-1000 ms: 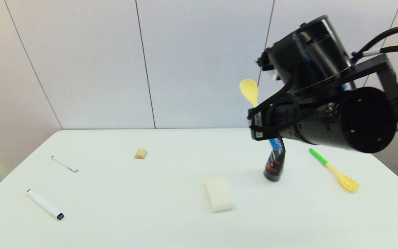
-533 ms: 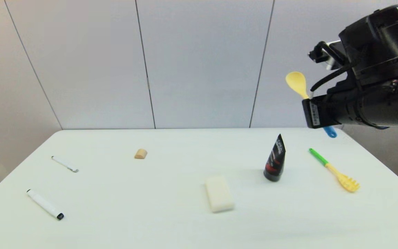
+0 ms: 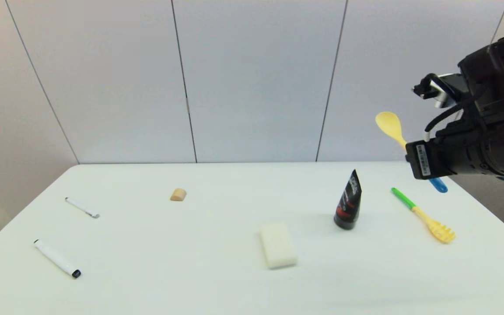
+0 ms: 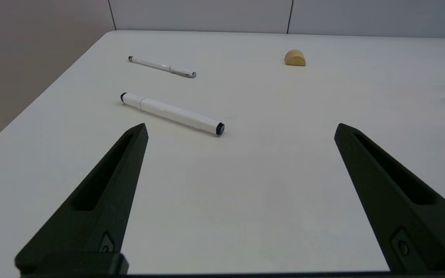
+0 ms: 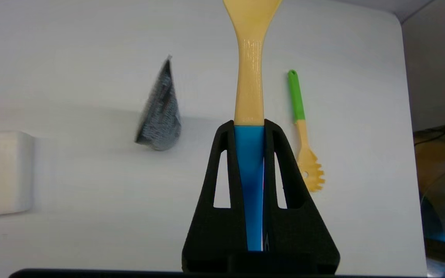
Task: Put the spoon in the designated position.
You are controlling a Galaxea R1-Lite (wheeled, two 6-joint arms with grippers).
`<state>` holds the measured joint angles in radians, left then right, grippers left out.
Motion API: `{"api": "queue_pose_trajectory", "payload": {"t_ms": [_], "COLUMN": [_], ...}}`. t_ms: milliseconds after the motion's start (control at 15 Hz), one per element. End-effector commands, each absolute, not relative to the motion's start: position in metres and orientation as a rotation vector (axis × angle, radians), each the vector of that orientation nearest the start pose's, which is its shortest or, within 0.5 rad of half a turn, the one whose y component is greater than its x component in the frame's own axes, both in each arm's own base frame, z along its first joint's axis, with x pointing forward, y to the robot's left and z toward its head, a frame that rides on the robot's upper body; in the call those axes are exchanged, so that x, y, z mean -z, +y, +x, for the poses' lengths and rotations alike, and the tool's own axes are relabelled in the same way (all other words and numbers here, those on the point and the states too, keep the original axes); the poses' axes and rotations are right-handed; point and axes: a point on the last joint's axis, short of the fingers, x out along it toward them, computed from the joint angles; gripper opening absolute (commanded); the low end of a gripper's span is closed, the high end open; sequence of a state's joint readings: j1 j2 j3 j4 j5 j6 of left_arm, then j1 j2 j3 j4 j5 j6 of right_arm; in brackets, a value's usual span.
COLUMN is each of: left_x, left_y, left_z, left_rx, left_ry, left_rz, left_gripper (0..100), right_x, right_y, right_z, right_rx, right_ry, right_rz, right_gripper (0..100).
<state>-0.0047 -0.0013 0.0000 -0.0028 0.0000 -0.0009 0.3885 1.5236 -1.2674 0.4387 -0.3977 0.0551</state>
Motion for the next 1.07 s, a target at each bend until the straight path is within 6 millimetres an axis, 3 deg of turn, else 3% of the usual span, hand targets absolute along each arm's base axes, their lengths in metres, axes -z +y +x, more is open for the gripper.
{"api": "queue_pose_trajectory", "payload": {"t_ms": [67,533,733,1067], "left_x": [-0.076,-0.076,-0.076,-0.076], "left_y": [0.000,0.000,0.000,0.000], "left_z": [-0.023,-0.023,-0.023,-0.023], "left_rx": [0.005,0.005,0.005,0.005], "left_ry": [-0.003,-0.003,-0.003,-0.003], "left_rz": [-0.002,-0.002,-0.002,-0.002], "left_gripper": [100,100,100,100], "right_x": [-0.243,-0.164,-0.145,-0.130], "right_y": [0.074,0.070,0.074,0.073], "right_z": [0.252,0.306,0.318,0.328], "right_rx": [0.061,-0.028,-0.043,-0.035], "right_ry": [0.699,0.850,0.875,0.874], "right_rz": [-0.218,-0.208,-0.211,-0.235], "right_gripper": [0,0,0,0]}}
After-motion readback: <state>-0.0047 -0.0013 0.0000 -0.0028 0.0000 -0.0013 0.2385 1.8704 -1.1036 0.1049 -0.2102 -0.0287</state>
